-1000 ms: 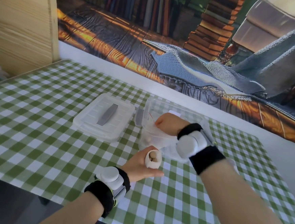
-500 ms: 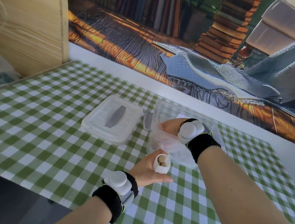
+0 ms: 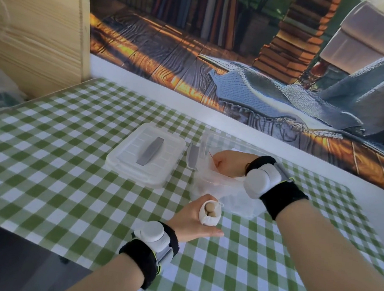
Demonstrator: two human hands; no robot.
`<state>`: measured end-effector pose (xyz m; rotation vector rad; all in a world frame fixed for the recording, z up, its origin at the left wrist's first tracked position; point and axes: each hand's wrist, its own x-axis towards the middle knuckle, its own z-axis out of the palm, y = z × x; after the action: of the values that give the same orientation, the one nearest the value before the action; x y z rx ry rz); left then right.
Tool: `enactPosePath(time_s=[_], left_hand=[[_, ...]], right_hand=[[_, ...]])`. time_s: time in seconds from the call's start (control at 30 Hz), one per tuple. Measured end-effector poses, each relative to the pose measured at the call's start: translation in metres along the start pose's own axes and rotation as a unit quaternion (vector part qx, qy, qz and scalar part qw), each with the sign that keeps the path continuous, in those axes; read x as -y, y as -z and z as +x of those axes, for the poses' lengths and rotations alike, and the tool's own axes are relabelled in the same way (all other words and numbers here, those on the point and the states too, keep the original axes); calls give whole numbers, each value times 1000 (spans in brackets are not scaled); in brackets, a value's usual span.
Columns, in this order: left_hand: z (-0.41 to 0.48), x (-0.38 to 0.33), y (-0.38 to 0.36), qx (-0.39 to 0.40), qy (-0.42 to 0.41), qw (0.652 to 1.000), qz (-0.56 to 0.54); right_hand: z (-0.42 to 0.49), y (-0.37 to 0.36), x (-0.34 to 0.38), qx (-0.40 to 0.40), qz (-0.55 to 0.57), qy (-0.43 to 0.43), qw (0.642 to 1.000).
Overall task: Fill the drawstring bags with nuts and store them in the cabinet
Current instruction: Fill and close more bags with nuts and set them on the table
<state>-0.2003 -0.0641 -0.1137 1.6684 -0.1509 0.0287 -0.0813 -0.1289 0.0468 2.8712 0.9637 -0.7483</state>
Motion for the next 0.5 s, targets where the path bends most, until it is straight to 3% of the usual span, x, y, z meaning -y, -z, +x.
enactPosePath(time_s=[0.1, 0.3, 0.37, 0.5], left_hand=[[1, 0, 0, 2, 2, 1000, -4], [-1, -1, -1, -2, 17, 1000, -10], [-1, -1, -2, -3, 23, 1000, -12], [-1, -3, -2, -15, 34, 999, -21]], right_hand=[[-16, 2, -14, -38, 99, 53, 993], [-59, -10, -34, -236, 283, 129, 921], [-74, -25, -31, -236, 332, 149, 901], [-84, -64, -21, -216, 345, 178, 896]])
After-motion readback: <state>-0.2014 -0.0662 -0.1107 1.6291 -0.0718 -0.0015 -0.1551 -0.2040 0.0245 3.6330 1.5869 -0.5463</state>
